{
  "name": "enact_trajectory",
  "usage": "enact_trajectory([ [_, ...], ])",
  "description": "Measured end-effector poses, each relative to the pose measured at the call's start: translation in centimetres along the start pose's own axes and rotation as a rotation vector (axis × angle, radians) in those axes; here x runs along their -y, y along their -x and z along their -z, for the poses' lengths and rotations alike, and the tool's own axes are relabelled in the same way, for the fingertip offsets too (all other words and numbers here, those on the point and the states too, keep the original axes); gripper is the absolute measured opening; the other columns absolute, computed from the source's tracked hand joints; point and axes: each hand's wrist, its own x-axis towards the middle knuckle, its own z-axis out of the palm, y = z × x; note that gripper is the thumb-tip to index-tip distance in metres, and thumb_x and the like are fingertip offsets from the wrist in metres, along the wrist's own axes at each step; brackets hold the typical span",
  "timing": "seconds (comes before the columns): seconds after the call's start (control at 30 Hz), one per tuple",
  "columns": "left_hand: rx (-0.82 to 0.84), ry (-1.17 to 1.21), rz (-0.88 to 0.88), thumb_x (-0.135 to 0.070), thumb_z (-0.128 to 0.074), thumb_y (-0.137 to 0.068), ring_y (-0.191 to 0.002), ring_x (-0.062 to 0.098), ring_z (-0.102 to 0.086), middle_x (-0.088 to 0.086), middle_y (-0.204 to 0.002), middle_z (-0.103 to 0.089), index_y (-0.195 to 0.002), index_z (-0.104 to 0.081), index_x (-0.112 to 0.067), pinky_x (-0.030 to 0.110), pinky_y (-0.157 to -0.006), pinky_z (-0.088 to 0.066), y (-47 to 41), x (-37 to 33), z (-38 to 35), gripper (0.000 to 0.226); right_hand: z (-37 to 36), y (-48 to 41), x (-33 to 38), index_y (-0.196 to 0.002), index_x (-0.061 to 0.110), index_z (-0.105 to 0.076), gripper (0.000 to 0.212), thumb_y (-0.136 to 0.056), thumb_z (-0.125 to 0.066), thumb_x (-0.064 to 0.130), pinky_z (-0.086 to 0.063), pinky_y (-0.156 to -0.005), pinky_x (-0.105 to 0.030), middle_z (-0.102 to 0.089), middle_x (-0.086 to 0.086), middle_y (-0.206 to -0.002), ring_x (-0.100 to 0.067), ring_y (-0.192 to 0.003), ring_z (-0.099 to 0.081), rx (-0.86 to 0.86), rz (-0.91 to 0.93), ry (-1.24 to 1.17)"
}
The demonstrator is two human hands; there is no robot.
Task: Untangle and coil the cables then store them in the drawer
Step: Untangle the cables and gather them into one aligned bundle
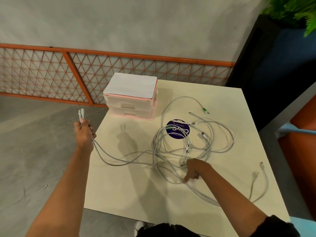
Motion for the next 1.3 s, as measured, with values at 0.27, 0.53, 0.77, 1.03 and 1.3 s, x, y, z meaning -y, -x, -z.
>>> enact_trajectory([
  [0.27, 0.022, 0.017, -0.011, -0.032, -0.031, -0.105, -0.053, 0.007, -0.025, -0.002, -0.066, -0.034, -0.076, -0.033, -0.023, 0.012, -0.033, -0.021, 0.2, 0.1, -0.2, 0.030, -3.7, -1.4, 1.9, -0.106, 0.013, -0.056, 0.044, -0.082, -0.067, 0.048, -0.043, -0.086, -0.030, -0.060, -0.008, -0.119, -0.024, -0.111, -0.058, -0.402, 0.072, -0.123],
  [0.53, 0.018, 0.013, -0.015, -0.032, -0.030, -0.105, -0.053, 0.007, -0.025, -0.002, -0.066, -0.034, -0.076, -0.033, -0.024, 0.013, -0.034, -0.023, 0.5, 0.2, 0.1, 0.030, -5.3, -2.3, 2.3, -0.120, 0.008, -0.049, 0.029, -0.095, -0.049, 0.023, -0.043, -0.086, -0.032, -0.055, -0.009, -0.124, -0.026, -0.115, -0.054, -0.488, 0.094, -0.180],
  [0.77, -0.046, 0.041, -0.002, -0.034, -0.029, -0.105, -0.049, 0.006, -0.027, -0.003, -0.065, -0.035, -0.077, -0.035, -0.024, 0.014, -0.033, -0.023, -0.1, 0.3, 1.2, 0.030, -2.9, -1.6, -0.6, -0.077, 0.020, -0.037, 0.023, -0.093, -0.054, 0.019, -0.039, -0.062, -0.024, -0.054, 0.002, -0.080, -0.022, -0.088, -0.054, -0.167, 0.275, -0.309],
  [1.03, -0.164, 0.028, -0.009, -0.032, -0.025, -0.105, -0.040, 0.003, -0.029, -0.002, -0.065, -0.035, -0.075, -0.031, -0.024, 0.013, -0.031, -0.024, -0.3, 1.4, 2.0, 0.031, -2.4, 0.4, -2.7, -0.109, 0.018, -0.061, 0.033, -0.101, -0.037, 0.039, -0.028, -0.052, -0.016, -0.044, 0.007, -0.065, -0.005, -0.055, -0.033, 0.057, 0.569, -0.748],
  [1.3, -0.295, 0.058, 0.084, -0.026, -0.017, -0.105, -0.050, 0.009, -0.028, -0.001, -0.064, -0.030, -0.072, -0.026, -0.022, 0.014, -0.030, -0.025, -0.4, 2.4, 3.3, 0.035, -3.4, 0.1, -5.7, -0.096, 0.020, -0.067, 0.027, -0.101, -0.042, 0.030, -0.041, -0.064, -0.017, -0.049, 0.003, -0.071, -0.005, -0.061, -0.047, 0.425, 0.498, -0.590],
])
